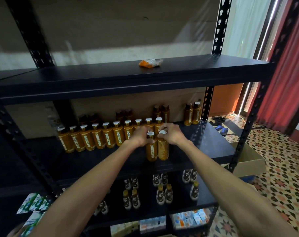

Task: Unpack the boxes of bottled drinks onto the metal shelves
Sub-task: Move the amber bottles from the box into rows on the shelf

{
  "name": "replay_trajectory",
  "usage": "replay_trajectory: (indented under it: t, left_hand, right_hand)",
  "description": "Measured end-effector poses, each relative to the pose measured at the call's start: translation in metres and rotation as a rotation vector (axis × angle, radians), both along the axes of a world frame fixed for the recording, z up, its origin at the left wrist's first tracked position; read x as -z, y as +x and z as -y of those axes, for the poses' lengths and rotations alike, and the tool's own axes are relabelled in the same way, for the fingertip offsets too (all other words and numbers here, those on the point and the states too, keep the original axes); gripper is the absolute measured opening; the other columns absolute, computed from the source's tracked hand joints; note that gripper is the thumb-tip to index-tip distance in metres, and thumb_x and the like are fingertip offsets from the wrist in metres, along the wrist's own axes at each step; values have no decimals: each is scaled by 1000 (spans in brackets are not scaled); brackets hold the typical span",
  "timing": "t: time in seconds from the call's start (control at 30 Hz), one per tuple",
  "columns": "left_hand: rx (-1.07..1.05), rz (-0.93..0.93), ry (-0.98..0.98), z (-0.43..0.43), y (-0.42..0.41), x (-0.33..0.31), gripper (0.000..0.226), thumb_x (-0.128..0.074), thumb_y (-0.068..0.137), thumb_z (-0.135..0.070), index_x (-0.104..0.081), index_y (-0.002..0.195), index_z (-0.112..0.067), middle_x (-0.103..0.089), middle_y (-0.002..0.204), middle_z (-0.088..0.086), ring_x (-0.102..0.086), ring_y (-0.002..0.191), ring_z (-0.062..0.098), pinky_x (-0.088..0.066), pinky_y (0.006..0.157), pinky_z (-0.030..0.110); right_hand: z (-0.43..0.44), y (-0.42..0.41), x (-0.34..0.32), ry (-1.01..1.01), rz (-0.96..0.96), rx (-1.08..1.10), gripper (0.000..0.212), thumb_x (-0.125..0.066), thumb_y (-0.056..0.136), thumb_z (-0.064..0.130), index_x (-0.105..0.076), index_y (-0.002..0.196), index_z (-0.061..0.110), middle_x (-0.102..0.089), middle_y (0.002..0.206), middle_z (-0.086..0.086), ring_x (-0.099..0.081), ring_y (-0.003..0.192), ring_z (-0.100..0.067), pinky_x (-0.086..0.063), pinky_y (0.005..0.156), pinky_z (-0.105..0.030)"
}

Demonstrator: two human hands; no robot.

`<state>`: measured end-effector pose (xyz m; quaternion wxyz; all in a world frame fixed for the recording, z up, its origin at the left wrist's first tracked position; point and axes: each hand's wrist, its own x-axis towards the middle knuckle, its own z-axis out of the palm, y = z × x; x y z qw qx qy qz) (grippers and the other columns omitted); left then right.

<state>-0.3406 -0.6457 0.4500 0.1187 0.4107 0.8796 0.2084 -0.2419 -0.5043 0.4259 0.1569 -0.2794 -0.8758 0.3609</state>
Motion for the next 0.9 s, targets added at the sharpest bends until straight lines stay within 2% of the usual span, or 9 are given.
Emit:
replay_trajectory:
  t: [0.1,0.23,0.3,0.43,0.53,0.6,0.73,0.83,0.9]
  left_hand:
    - [-15,15,1,0,0,1,66,-75,86,-25,-44,145,-21,-41,148,10,-43,136,28,-41,104,37]
    - [-4,2,-5,-1,0,1,63,-74,88,-25,-46,143,-20,-42,148,10,-43,135,28,-41,103,37]
    - [-2,8,2,-2,-1,1,62,-74,88,-24,-46,143,-20,-42,148,10,-43,136,28,-40,104,37]
    - [4,19,-19,-1,-2,0,66,-74,87,-26,-44,145,-22,-42,149,8,-42,137,27,-39,107,40]
    - [7,9,-20,-2,-2,0,64,-74,87,-26,-45,144,-21,-46,147,7,-43,136,26,-40,106,40]
    - [10,10,-14,-3,-3,2,65,-74,87,-26,-44,145,-21,-46,147,8,-43,136,26,-41,106,40]
    - [9,4,-16,-3,-6,3,66,-74,88,-26,-43,145,-22,-42,150,8,-39,139,27,-39,107,40]
    - [21,3,2,-3,-7,4,63,-74,87,-24,-46,143,-20,-45,148,7,-42,137,27,-40,105,38]
    - [21,0,12,-4,-9,6,62,-76,86,-25,-49,141,-21,-48,146,6,-44,136,26,-40,104,37]
  right_hand:
    - [-4,3,-11,-46,57,-92,51,-79,86,15,-62,134,22,-62,135,-5,-59,124,-18,-50,89,-23]
    - [-1,4,-7,35,92,-73,45,-79,86,35,-69,126,16,-57,130,0,-55,121,-17,-47,99,-31]
    - [-3,2,-4,30,70,-43,41,-78,87,34,-70,124,20,-56,135,2,-55,123,-15,-48,101,-31]
    - [-5,1,-23,-4,173,-173,50,-68,92,9,-61,136,32,-51,149,-1,-52,132,-19,-46,92,-24]
    - [-4,2,-24,-30,137,-160,64,-75,89,21,-49,147,28,-49,148,0,-50,134,-22,-43,93,-26]
    - [-3,2,-16,-9,113,-108,64,-79,86,30,-52,144,23,-53,144,-2,-52,132,-22,-46,99,-29]
    - [-5,0,-12,1,126,-123,45,-75,90,17,-63,132,27,-56,143,-3,-54,130,-20,-47,100,-29]
    - [-6,2,-16,-59,135,-174,68,-80,84,16,-51,145,27,-52,146,-1,-50,134,-21,-45,101,-29]
    - [-5,6,-12,-80,114,-151,71,-81,84,15,-49,146,24,-54,142,0,-51,131,-20,-41,95,-25]
